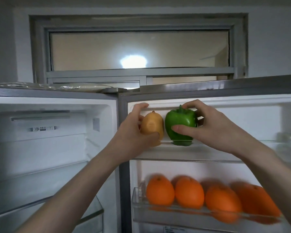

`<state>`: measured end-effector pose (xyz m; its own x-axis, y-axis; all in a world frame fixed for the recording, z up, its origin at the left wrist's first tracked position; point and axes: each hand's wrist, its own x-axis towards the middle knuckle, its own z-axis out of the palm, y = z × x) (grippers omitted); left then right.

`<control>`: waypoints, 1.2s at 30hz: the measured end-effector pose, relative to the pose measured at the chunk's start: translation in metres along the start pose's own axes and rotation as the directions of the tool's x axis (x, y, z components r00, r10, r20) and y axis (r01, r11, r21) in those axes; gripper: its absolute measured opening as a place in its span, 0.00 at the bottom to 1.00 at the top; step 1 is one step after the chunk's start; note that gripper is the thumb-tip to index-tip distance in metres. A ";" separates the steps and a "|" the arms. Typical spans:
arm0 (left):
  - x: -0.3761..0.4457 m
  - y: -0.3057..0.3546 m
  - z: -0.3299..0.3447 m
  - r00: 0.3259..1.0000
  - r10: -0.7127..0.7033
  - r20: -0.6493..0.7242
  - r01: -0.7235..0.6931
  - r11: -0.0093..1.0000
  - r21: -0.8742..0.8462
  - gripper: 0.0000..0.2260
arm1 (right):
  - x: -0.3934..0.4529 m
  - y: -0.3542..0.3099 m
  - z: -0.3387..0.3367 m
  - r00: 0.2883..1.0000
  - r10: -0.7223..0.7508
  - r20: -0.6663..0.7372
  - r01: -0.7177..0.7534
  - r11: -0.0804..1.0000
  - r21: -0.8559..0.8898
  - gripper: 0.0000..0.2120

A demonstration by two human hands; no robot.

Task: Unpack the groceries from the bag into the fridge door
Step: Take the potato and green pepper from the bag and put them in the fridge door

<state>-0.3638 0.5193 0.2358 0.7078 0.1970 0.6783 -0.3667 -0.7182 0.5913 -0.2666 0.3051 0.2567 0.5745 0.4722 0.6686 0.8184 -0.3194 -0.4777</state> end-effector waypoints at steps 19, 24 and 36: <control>-0.004 -0.004 0.005 0.997 -0.003 -0.082 0.016 0.987 0.158 0.25 | 0.003 -0.001 -0.007 0.980 0.086 0.177 -0.067 0.992 -0.111 0.34; -0.010 0.001 0.004 0.980 0.036 -0.195 0.005 0.979 0.205 0.22 | -0.003 -0.001 -0.009 0.991 0.022 0.135 -0.009 0.995 -0.102 0.38; -0.060 0.024 0.008 0.945 0.161 -0.284 -0.043 0.924 0.380 0.22 | -0.054 0.013 -0.008 0.964 -0.231 -0.134 0.238 0.971 0.035 0.33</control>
<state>-0.4105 0.4845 0.2058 0.4383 0.2603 0.8603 -0.1403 -0.9256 0.3515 -0.2870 0.2689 0.2193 0.3661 0.4187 0.8310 0.9306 -0.1689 -0.3249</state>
